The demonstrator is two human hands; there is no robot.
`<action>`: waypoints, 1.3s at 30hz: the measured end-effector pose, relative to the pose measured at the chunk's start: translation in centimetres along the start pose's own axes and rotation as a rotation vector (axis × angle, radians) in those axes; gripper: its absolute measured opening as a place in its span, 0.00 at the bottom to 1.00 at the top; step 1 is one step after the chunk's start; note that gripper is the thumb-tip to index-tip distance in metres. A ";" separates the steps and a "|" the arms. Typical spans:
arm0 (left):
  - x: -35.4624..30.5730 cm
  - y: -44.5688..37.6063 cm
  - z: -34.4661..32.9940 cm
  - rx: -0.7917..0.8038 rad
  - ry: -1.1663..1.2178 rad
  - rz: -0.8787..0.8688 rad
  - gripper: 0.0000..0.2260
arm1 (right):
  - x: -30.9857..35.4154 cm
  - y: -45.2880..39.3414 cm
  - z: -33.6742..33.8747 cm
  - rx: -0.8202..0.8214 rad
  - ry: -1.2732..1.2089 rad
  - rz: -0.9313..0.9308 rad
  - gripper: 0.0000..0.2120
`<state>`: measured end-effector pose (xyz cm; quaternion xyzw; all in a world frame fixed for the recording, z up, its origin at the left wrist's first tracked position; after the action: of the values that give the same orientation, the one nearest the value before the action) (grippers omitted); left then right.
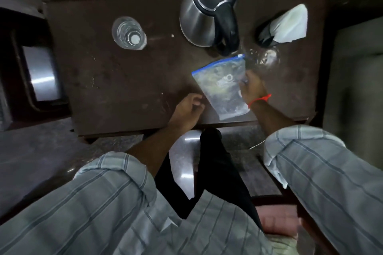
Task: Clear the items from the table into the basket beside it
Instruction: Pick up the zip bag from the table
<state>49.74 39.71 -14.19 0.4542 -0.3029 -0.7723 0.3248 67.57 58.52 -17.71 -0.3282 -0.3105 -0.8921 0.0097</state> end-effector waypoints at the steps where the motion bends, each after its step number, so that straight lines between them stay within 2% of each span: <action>1: 0.4 0.0 0.9 -0.035 -0.009 -0.001 0.17 | 1.6 0.4 -0.6 0.058 -0.030 0.080 0.10; 3: 0.6 0.0 3.3 -0.132 -0.069 -0.031 0.23 | 5.3 1.5 -2.8 0.238 -0.057 0.224 0.09; 6: 0.9 0.6 8.0 -0.271 -0.174 -0.043 0.38 | 11.4 3.8 -6.6 0.494 -0.034 0.356 0.04; 8: 1.7 0.8 10.9 -0.261 -0.217 -0.056 0.39 | 15.6 5.2 -9.1 0.613 -0.059 0.374 0.07; 9: 2.7 0.8 12.2 -0.231 -0.234 -0.057 0.36 | 17.8 5.9 -10.5 0.672 -0.086 0.375 0.09; 11: 5.2 1.4 15.2 -0.217 -0.201 -0.033 0.26 | 21.5 6.6 -13.1 0.757 -0.103 0.368 0.05; 12: 6.8 2.1 17.3 -0.268 -0.121 -0.018 0.22 | 23.3 6.9 -14.2 0.774 -0.106 0.371 0.03; 15: 12.2 5.1 24.7 -0.527 0.123 0.060 0.08 | 27.9 7.3 -17.3 0.814 -0.187 0.308 0.14; 17: 16.1 7.5 29.5 -0.676 0.240 0.093 0.06 | 29.9 7.6 -19.7 0.843 -0.193 0.229 0.17; 19: 20.3 9.8 33.8 -0.771 0.365 0.130 0.07 | 31.7 8.4 -22.7 0.903 -0.183 0.134 0.14; 21: 23.7 11.5 37.5 -0.828 0.430 0.127 0.12 | 34.4 9.2 -25.5 0.905 -0.237 0.108 0.11; 24: 28.2 13.5 41.8 -0.863 0.502 0.162 0.16 | 39.8 10.1 -29.2 0.784 -0.318 0.182 0.15; 26: 31.4 15.0 44.6 -0.910 0.533 0.204 0.16 | 43.7 11.1 -32.1 0.709 -0.371 0.227 0.16; 30: 37.0 17.1 49.1 -1.019 0.552 0.289 0.11 | 50.9 12.6 -37.7 0.633 -0.418 0.319 0.09; 34: 41.1 17.3 52.5 -1.026 0.533 0.393 0.12 | 56.3 13.0 -42.7 0.602 -0.451 0.348 0.07; 36: 42.2 17.5 54.4 -1.059 0.360 0.432 0.15 | 58.0 13.0 -45.1 0.596 -0.447 0.348 0.07; 39: 41.8 17.1 55.3 -1.011 -0.023 0.487 0.22 | 59.2 13.0 -48.5 0.614 -0.345 0.326 0.12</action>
<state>-11.80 6.41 0.04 0.1506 0.0056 -0.7290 0.6677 -4.11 31.95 -4.27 -0.5003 -0.5038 -0.6762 0.1967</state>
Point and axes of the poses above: each hand's wrist, its own y-axis away from the middle knuckle, its own z-axis out of the back of the hand, x = y × z, the point moved 10 cm from there along -y, towards the middle knuckle, and after that the axes turned 14 degrees about -y, right-handed, at the moved point
